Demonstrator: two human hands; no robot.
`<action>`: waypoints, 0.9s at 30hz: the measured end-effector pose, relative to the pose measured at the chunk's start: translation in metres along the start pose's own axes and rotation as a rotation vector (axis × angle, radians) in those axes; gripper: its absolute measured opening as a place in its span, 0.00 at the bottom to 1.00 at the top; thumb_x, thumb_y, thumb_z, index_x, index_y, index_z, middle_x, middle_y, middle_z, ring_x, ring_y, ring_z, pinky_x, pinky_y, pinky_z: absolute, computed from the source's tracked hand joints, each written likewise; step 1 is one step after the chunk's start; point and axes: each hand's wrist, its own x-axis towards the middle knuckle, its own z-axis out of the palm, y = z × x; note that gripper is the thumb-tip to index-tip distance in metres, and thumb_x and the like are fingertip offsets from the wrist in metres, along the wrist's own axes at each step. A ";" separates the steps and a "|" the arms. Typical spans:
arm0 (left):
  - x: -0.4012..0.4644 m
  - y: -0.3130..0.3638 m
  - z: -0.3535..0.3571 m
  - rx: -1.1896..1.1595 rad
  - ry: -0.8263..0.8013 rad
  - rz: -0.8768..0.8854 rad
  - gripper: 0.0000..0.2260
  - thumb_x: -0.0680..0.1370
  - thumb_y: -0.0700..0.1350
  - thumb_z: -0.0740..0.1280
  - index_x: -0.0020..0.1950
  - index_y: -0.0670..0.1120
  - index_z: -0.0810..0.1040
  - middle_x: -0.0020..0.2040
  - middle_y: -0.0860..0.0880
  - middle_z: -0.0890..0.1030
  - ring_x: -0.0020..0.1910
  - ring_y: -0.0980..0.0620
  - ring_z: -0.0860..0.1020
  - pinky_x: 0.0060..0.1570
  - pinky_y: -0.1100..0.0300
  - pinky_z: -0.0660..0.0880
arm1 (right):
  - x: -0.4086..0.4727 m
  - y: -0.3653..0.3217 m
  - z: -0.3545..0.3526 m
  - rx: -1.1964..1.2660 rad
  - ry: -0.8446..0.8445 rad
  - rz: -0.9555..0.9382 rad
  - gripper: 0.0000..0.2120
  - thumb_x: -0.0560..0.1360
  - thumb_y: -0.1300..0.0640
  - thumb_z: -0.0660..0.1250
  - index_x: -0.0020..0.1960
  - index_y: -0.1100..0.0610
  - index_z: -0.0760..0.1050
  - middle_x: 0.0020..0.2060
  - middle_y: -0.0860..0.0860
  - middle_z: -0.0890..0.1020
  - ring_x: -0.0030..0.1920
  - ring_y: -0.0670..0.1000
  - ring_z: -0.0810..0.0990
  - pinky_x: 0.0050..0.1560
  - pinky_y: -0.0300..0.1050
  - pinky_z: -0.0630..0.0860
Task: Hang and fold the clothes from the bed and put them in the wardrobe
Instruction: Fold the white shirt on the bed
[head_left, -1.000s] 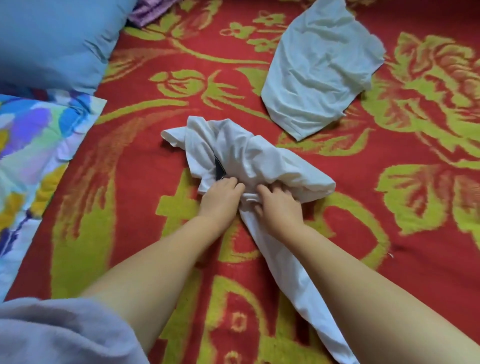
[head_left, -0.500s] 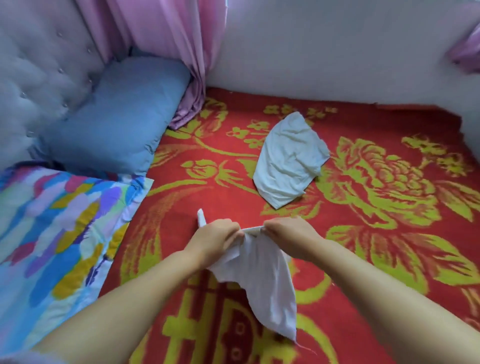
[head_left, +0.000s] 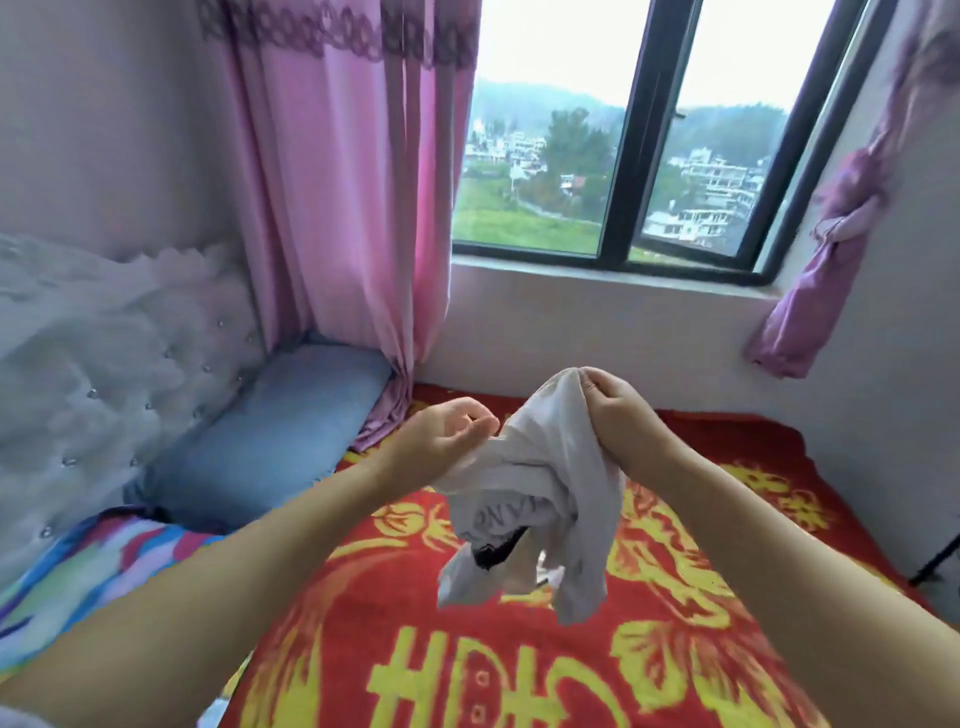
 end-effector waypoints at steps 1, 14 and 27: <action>-0.003 0.010 0.000 -0.037 -0.048 -0.017 0.20 0.71 0.65 0.63 0.48 0.48 0.77 0.39 0.49 0.79 0.38 0.55 0.75 0.41 0.56 0.72 | 0.000 -0.014 -0.005 0.023 0.021 -0.024 0.14 0.82 0.59 0.56 0.42 0.57 0.76 0.33 0.49 0.76 0.34 0.44 0.73 0.35 0.41 0.71; 0.030 0.099 -0.051 0.505 0.481 0.301 0.20 0.80 0.47 0.63 0.29 0.52 0.63 0.22 0.57 0.63 0.21 0.62 0.63 0.28 0.70 0.65 | 0.004 -0.047 -0.131 0.131 0.456 -0.031 0.15 0.81 0.56 0.56 0.40 0.53 0.76 0.36 0.49 0.78 0.42 0.51 0.73 0.46 0.45 0.71; 0.046 0.124 -0.124 -0.186 0.738 -0.157 0.18 0.78 0.57 0.64 0.34 0.46 0.71 0.31 0.48 0.74 0.29 0.49 0.74 0.34 0.56 0.74 | -0.013 -0.002 -0.178 -0.132 0.480 0.099 0.12 0.81 0.57 0.58 0.51 0.58 0.79 0.38 0.51 0.80 0.39 0.52 0.76 0.40 0.44 0.71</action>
